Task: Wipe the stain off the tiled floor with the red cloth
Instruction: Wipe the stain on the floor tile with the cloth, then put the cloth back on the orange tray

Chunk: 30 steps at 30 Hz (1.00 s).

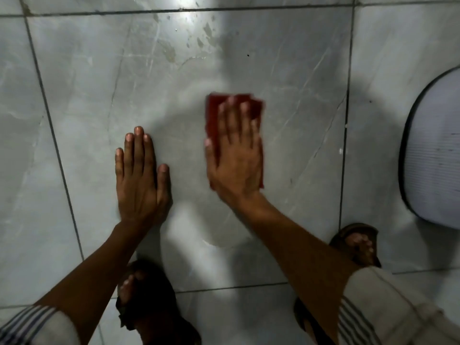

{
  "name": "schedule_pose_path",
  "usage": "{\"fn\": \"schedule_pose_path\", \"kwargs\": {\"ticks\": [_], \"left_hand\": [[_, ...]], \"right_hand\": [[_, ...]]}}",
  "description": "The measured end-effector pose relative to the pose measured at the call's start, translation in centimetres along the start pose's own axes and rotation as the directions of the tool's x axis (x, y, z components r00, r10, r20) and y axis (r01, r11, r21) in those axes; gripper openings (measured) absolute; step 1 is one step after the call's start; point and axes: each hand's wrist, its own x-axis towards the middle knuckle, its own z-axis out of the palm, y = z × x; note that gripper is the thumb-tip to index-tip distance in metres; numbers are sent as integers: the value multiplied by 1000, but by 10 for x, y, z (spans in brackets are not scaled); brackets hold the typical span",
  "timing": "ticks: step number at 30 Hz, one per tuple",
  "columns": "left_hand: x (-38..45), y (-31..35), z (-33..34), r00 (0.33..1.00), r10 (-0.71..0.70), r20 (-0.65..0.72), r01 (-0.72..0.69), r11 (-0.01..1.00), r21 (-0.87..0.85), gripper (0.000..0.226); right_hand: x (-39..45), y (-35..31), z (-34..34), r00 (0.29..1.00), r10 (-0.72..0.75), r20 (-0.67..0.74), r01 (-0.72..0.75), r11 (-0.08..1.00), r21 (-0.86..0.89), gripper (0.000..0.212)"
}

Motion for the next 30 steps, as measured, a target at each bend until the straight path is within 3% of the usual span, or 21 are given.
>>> {"fn": "schedule_pose_path", "kwargs": {"ticks": [3,5,7,9,12,13,15,18,20,22,24,27,28,30], "left_hand": [[1,5,0,999,-33,-13,33,999,-2,70],[1,5,1,1000,-31,-1,31,1000,-1,70],[1,3,-2,1000,-26,15,26,999,-21,70],[0,4,-5,999,-28,33,29,999,-32,71],[1,9,-7,996,-66,57,69,997,-44,72],[1,13,-9,995,-80,64,84,995,-59,72],[2,21,-14,990,-106,90,115,988,-102,71],[3,28,-32,974,-146,174,184,957,-227,69],[0,32,-51,965,-157,209,216,930,-298,68],[-7,40,-75,964,-164,211,225,922,-314,68],[-18,49,-100,951,-190,245,264,910,-320,68],[-35,72,-143,923,-220,314,323,889,-324,69],[-40,82,-158,915,-225,335,336,884,-326,71],[-50,104,-184,910,-211,358,332,887,-322,73]], "right_hand": [[-79,5,-2,967,-211,140,198,975,105,75],[-128,45,-15,969,-201,146,195,979,56,74],[-144,93,-35,983,-112,147,114,993,-7,74],[-117,129,-44,989,73,127,-71,997,-21,78],[-42,130,-33,958,286,-13,-286,958,-13,71],[-25,116,-25,966,259,-21,-259,966,-13,70],[-13,80,-7,998,61,33,-61,998,-1,67],[-44,33,2,951,-259,168,250,965,75,65],[-71,13,-6,920,-294,260,253,950,181,61],[-95,4,-29,900,-221,375,88,936,341,62],[-110,4,-62,827,-132,547,-200,839,505,61],[-111,21,-142,637,-63,768,-649,493,579,51],[-110,29,-174,600,-49,799,-713,421,561,49],[-106,44,-239,592,-29,805,-742,369,559,49]]}}
